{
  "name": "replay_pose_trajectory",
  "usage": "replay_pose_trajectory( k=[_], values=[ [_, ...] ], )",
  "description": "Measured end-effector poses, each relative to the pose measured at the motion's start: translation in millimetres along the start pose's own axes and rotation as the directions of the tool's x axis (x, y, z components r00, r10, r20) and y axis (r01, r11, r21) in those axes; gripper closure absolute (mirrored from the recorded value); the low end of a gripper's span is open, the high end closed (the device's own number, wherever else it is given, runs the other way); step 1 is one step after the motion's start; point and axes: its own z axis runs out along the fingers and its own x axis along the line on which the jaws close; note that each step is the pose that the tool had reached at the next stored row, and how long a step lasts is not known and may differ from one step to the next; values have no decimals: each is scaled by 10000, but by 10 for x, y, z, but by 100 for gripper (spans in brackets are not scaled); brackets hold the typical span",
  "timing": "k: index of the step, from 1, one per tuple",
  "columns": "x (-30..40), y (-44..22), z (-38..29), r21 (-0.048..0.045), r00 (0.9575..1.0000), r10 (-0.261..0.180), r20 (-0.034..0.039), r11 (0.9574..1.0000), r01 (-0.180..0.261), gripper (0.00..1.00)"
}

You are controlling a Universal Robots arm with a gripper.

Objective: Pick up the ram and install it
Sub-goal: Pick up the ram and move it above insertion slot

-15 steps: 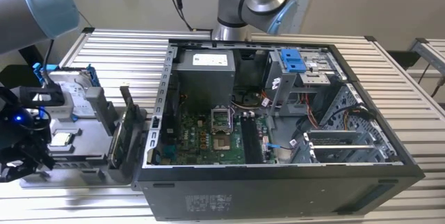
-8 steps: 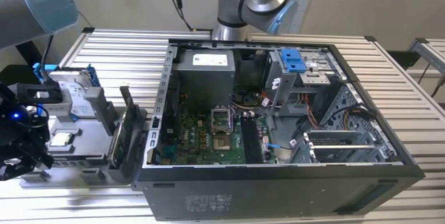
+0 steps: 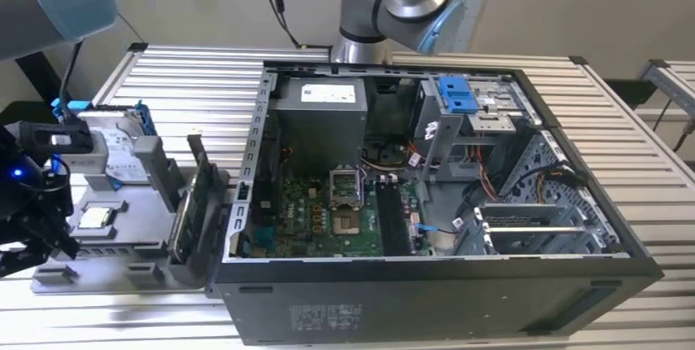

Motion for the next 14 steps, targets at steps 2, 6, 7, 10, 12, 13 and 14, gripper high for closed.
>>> replay_pose_trajectory(
  k=[2,6,7,10,12,13,14],
  values=[
    [0,-1,-20,1,10000,-1,0,10000,1,86],
    [-3,-1,-60,1,10000,-1,1,10000,1,86],
    [-3,-1,-71,0,10000,-1,0,10000,1,86],
    [-5,-1,-101,1,10000,0,1,10000,0,86],
    [-6,-1,-119,1,10000,0,0,10000,0,86],
    [-6,-1,-129,0,10000,0,0,10000,0,86],
    [-6,-1,-139,0,10000,0,0,10000,0,86]
  ],
)
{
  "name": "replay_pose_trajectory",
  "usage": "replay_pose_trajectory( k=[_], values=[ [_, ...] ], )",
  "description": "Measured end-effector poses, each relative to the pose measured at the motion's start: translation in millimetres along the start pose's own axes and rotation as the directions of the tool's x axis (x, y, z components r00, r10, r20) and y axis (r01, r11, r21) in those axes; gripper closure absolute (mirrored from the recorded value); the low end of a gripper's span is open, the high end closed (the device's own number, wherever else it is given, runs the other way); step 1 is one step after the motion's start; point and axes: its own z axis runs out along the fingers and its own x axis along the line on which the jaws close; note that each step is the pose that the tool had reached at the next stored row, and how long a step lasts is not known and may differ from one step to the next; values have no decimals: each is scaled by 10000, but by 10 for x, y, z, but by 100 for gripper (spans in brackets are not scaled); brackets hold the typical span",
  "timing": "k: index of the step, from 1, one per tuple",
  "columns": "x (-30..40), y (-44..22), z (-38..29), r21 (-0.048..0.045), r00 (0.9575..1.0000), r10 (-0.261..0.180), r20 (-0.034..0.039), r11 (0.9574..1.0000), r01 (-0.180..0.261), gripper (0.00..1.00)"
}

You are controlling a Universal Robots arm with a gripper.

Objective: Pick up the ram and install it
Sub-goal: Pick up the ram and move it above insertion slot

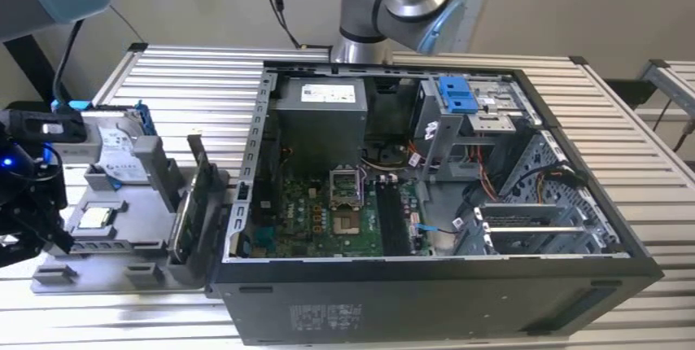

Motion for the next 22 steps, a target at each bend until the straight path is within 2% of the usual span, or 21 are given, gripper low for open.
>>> replay_pose_trajectory(
  k=[22],
  values=[
    [-13,-1,-260,1,10000,0,0,10000,0,86]
  ],
)
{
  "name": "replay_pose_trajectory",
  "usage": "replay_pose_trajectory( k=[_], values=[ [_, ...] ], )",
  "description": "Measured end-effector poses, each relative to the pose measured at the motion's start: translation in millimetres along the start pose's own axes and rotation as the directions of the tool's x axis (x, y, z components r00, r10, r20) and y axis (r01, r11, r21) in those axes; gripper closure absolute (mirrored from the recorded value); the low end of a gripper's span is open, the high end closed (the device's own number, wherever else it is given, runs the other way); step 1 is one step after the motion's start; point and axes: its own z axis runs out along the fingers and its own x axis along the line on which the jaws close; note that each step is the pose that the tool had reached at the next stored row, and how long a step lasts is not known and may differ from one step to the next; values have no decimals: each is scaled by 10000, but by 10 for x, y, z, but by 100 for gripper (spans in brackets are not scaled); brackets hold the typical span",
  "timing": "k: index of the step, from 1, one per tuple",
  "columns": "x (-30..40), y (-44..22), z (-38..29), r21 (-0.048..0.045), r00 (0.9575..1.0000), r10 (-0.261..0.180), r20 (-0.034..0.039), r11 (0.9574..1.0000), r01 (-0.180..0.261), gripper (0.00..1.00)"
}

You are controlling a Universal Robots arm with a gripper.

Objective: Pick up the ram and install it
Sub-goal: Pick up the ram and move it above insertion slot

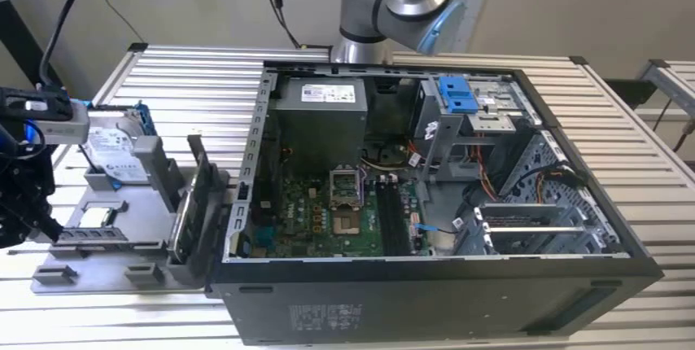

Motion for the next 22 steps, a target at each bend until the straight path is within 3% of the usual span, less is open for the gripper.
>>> replay_pose_trajectory(
  k=[22],
  values=[
    [-15,-1,-310,0,10000,0,0,10000,0,86]
  ],
)
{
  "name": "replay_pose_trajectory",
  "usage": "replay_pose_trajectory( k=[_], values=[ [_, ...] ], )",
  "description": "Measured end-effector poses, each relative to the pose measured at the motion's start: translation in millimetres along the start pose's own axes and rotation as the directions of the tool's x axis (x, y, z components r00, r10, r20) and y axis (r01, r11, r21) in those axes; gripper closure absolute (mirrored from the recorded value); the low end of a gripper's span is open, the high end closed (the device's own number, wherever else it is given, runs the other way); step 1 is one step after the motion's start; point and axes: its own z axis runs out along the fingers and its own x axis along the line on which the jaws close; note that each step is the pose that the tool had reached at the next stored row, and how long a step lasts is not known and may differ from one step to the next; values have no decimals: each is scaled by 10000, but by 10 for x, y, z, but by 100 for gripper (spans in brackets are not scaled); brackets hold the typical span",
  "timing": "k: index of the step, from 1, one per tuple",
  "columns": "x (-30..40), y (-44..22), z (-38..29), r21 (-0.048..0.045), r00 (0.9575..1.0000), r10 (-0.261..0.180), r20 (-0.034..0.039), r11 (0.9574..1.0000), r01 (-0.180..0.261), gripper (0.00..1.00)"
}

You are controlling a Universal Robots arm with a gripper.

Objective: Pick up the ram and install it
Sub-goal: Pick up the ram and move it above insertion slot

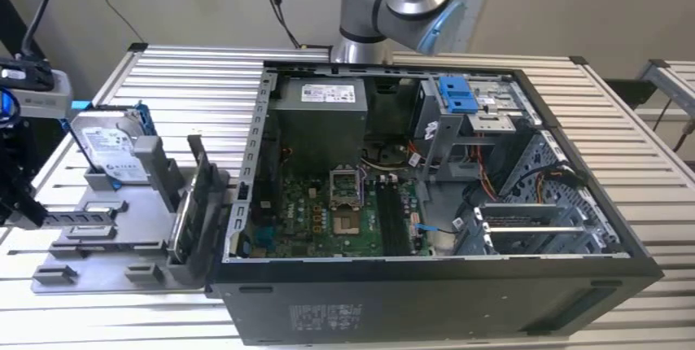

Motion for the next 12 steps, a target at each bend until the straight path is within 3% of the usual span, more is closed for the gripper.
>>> replay_pose_trajectory(
  k=[12],
  values=[
    [-9,-1,-179,1,10000,0,1,10000,0,86]
  ],
)
